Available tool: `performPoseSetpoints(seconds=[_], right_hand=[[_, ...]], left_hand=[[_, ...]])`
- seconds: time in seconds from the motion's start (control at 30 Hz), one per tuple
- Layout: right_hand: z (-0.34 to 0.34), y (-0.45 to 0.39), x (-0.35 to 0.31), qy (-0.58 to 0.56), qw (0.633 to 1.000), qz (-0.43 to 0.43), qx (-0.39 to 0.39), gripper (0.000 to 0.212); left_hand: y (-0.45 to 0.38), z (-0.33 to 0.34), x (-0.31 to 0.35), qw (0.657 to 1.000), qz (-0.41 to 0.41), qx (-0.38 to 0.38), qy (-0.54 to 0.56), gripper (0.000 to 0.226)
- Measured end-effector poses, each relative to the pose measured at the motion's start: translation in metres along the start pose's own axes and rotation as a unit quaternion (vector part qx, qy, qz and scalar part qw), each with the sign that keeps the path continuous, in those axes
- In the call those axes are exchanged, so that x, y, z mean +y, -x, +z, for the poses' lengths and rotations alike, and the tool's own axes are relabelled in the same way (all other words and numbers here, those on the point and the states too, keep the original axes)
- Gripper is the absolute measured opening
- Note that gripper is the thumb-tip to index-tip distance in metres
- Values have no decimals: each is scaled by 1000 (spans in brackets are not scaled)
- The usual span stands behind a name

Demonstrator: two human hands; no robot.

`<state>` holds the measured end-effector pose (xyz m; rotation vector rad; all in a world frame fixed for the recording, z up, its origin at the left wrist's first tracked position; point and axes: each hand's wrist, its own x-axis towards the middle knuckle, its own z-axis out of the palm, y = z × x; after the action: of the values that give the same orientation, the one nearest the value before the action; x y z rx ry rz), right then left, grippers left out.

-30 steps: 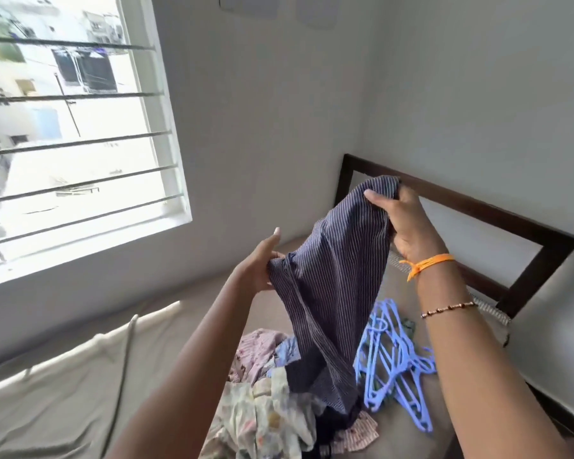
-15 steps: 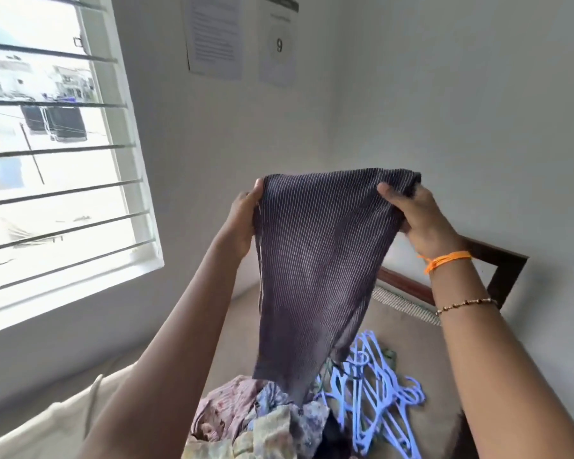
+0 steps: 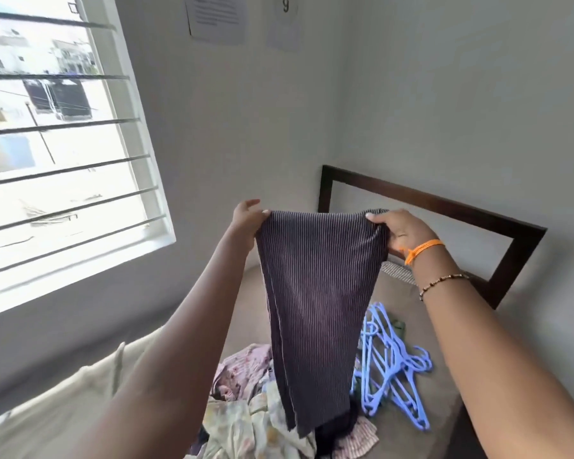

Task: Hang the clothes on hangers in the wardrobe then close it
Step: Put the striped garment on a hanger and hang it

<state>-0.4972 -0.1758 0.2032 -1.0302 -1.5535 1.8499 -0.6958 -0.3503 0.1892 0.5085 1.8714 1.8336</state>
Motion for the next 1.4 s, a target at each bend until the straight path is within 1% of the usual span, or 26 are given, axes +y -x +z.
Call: performPoseSetpoints(seconds=[0.07, 0.13, 0.23, 0.3, 0.4, 0.47, 0.53, 0.6, 0.63, 0.7, 0.73, 0.77, 0.8, 0.83, 0.87, 0.9, 0.93, 0.97, 1.0, 1.07, 1.13, 1.2, 1.23, 1.3, 1.33, 1.4], right_hand=[[6, -10, 2, -5, 1000, -7, 28, 12], [10, -21, -1, 4, 999, -13, 42, 12], [16, -34, -11, -12, 998, -49, 36, 13], [20, -32, -19, -42, 995, -94, 19, 14], [21, -17, -22, -65, 981, -183, -11, 14], [13, -4, -6, -120, 971, -203, -36, 18], [-2, 2, 39, -100, 977, -189, -16, 20], [-21, 12, 114, -42, 992, -115, 33, 18], [-28, 21, 155, -7, 996, -67, 58, 22], [-40, 43, 231, 61, 995, 28, 79, 28], [-46, 54, 266, 94, 990, 73, 80, 25], [-48, 67, 296, 123, 984, 112, 69, 13], [-52, 76, 323, 162, 975, 147, 44, 10], [-57, 81, 354, 205, 961, 187, 14, 24], [-61, 87, 378, 244, 943, 224, -20, 34], [-65, 90, 398, 272, 926, 258, -45, 37], [-69, 89, 417, 297, 909, 286, -57, 32], [-71, 87, 428, 304, 899, 310, -59, 21], [-76, 82, 439, 305, 894, 324, -53, 14], [-79, 63, 450, 288, 902, 320, -23, 17], [-87, 37, 453, 264, 912, 313, 15, 12], [-92, 4, 452, 243, 925, 284, 68, 17], [-96, -16, 454, 240, 931, 260, 95, 18], [-104, -52, 461, 258, 927, 239, 134, 20], [-107, -67, 462, 266, 923, 238, 147, 22], [-109, -96, 465, 266, 917, 231, 186, 33]], left_hand=[[-3, 6, -4, 1000, 9, 11, 25, 40], [-11, 8, -1, 999, 19, 9, 26, 38], [-25, 4, 9, 999, 49, 8, 8, 39], [-28, 0, 16, 996, 83, 8, 10, 37], [-13, -9, 19, 986, 159, -3, 50, 31], [7, -14, 3, 980, 189, -14, 61, 26], [33, -18, -33, 982, 187, -18, 14, 21], [62, -22, -90, 990, 130, -24, -49, 13], [79, -23, -125, 994, 74, -32, -79, 10], [111, -26, -196, 985, -67, -56, -150, 21], [124, -28, -232, 970, -131, -74, -190, 26], [136, -30, -263, 950, -180, -99, -236, 25], [146, -30, -285, 922, -226, -126, -287, 16], [154, -28, -306, 892, -266, -161, -327, 15], [161, -25, -321, 867, -288, -192, -359, 24], [167, -21, -334, 847, -293, -213, -389, 29], [172, -15, -345, 835, -292, -213, -415, 31], [174, -9, -357, 826, -295, -195, -440, 29], [177, -1, -363, 822, -302, -162, -455, 24], [176, 13, -379, 834, -279, -97, -465, 16], [172, 37, -383, 834, -223, -57, -501, 13], [165, 55, -380, 838, -165, -13, -519, 10], [158, 67, -381, 850, -147, -15, -505, 8], [150, 84, -393, 887, -150, -52, -433, 4], [147, 92, -400, 901, -161, -78, -396, 10], [145, 104, -412, 913, -176, -117, -350, 21]])
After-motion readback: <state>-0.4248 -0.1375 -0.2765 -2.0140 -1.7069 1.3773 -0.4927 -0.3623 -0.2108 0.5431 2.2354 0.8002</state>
